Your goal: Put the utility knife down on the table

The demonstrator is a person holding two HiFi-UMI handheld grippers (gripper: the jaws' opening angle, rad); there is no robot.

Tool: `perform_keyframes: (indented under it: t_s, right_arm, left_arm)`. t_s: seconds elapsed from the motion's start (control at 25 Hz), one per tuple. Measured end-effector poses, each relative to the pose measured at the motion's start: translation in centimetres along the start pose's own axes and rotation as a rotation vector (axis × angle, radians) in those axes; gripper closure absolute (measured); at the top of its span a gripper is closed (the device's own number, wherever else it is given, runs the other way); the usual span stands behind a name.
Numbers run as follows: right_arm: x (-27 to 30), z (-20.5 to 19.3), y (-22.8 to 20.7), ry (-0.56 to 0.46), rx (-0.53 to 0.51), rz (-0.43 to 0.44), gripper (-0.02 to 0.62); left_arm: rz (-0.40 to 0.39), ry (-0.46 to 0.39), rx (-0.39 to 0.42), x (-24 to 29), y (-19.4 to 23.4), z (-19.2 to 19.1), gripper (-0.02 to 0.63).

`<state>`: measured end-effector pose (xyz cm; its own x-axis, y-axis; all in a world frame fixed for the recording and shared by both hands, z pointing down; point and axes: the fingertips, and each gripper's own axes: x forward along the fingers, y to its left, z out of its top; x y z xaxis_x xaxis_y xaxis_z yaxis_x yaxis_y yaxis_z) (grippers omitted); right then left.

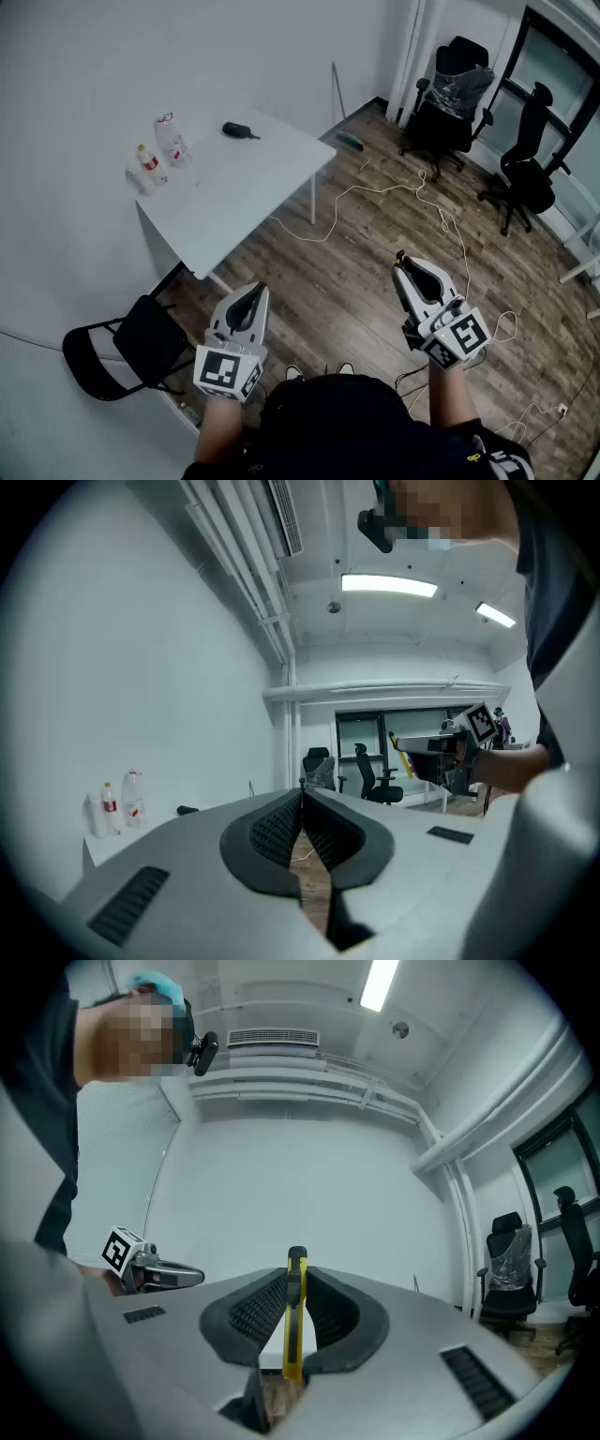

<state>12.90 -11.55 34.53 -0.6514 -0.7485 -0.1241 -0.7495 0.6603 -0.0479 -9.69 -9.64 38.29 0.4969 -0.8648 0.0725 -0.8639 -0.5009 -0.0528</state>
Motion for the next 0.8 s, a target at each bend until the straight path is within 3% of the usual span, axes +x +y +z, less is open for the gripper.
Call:
perform_keyframes:
  t_s: [0.8]
  right_arm:
    - [0.22, 0.27, 0.93, -0.022, 0.036, 0.029, 0.52]
  left_arm:
    - [-0.034, 0.016, -0.004, -0.03, -0.72, -0.33, 0.583]
